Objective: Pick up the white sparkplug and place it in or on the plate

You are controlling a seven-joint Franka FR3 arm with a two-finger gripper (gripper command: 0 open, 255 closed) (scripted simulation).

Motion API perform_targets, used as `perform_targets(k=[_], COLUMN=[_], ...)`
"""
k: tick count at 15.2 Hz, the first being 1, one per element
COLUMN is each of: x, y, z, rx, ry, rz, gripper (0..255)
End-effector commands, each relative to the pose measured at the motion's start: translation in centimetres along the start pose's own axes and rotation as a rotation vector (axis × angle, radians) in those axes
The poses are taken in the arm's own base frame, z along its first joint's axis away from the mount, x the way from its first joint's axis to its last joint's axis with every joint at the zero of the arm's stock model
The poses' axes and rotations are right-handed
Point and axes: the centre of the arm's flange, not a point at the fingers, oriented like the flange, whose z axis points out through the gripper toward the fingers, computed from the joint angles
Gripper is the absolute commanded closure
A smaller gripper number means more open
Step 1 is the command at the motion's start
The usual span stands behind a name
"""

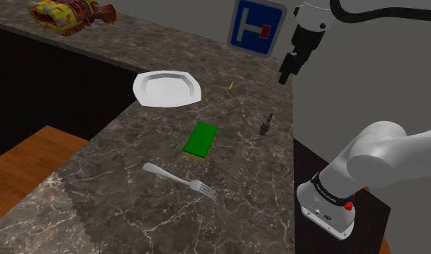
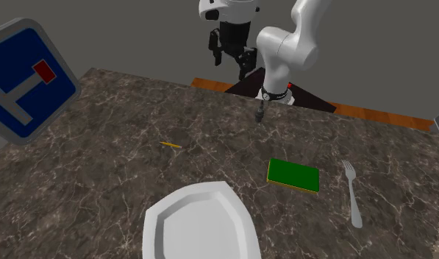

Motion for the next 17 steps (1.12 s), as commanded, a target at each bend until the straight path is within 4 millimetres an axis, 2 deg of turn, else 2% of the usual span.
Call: perform_targets(k=[1,7,12,17], x=[0.0,-5.4,-8.7,-8.2], y=[0.0,-6.9,-13.1,-13.3], z=[0.0,3.6,7.3,9.6], rx=[0.0,-0.015,-0.028,-0.029], ry=[0.0,0.162,0.297,0.306], rz=[0.0,0.141,0.259,0.266], gripper=[0,0,0,0])
